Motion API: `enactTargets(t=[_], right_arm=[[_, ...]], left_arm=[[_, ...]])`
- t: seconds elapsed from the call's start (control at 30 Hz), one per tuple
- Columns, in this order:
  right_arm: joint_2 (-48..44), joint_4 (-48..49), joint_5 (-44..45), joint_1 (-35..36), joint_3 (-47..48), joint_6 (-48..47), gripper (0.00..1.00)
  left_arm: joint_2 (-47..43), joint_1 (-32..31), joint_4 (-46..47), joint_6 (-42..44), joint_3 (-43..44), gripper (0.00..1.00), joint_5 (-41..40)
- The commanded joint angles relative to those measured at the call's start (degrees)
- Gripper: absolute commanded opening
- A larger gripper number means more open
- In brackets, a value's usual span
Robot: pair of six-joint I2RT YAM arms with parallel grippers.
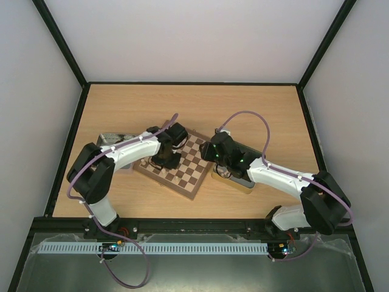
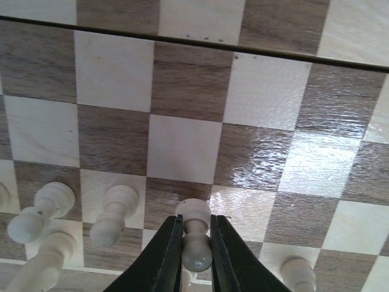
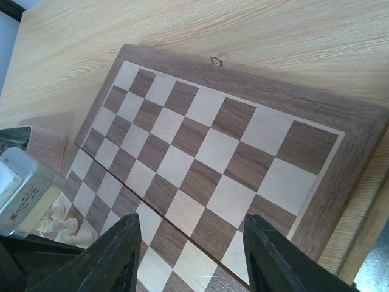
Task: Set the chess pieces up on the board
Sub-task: Place the chess piece on the chessboard.
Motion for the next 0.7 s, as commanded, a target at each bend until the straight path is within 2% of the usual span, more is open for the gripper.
enactTargets(t=[0.0, 0.67], right_arm=[[-1.2, 0.7, 1.2, -0.2, -0.9, 0.0, 0.46], [-1.2, 0.8, 0.9, -0.2, -1.6, 0.2, 0.46]], left_arm=[[1.4, -0.4, -3.3, -0.3, 2.0, 0.16, -3.0], [2.9, -1.7, -3.0, -0.8, 1.2, 0.19, -4.3]])
